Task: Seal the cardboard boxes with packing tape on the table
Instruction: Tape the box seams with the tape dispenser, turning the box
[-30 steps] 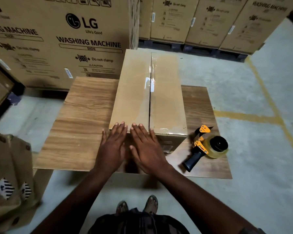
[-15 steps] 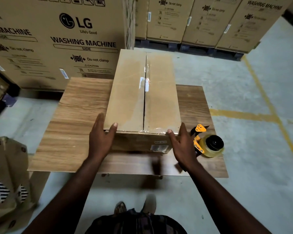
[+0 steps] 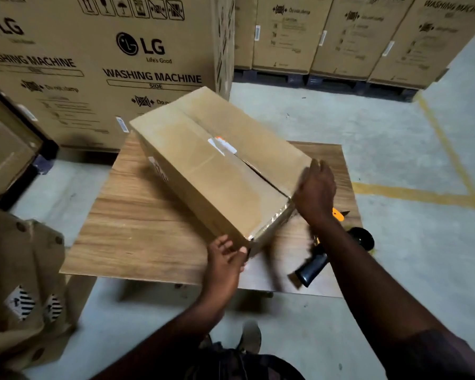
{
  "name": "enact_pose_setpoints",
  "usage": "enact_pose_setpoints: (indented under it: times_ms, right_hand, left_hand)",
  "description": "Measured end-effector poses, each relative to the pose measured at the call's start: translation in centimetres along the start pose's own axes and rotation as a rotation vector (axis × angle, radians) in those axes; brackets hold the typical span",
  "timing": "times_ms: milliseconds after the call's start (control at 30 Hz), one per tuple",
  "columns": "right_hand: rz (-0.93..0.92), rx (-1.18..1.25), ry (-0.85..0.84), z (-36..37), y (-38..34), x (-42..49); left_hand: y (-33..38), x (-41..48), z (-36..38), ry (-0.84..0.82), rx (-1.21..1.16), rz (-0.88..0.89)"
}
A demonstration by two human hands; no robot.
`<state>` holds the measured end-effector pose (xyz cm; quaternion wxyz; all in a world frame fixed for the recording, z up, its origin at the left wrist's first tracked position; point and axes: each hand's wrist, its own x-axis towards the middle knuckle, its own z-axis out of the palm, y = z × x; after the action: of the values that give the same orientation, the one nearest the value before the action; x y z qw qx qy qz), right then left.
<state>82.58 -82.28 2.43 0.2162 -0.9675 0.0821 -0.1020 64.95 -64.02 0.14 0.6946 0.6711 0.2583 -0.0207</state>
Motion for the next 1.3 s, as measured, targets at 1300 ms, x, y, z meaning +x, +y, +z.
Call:
enact_pose_setpoints:
  times_ms: [1300]
  right_hand:
    - [-0.213, -0.069, -0.171, 3.5, -1.2, 1.8]
  left_hand:
    - [7.8, 13.9, -10.5, 0.218, 1.309, 0.391]
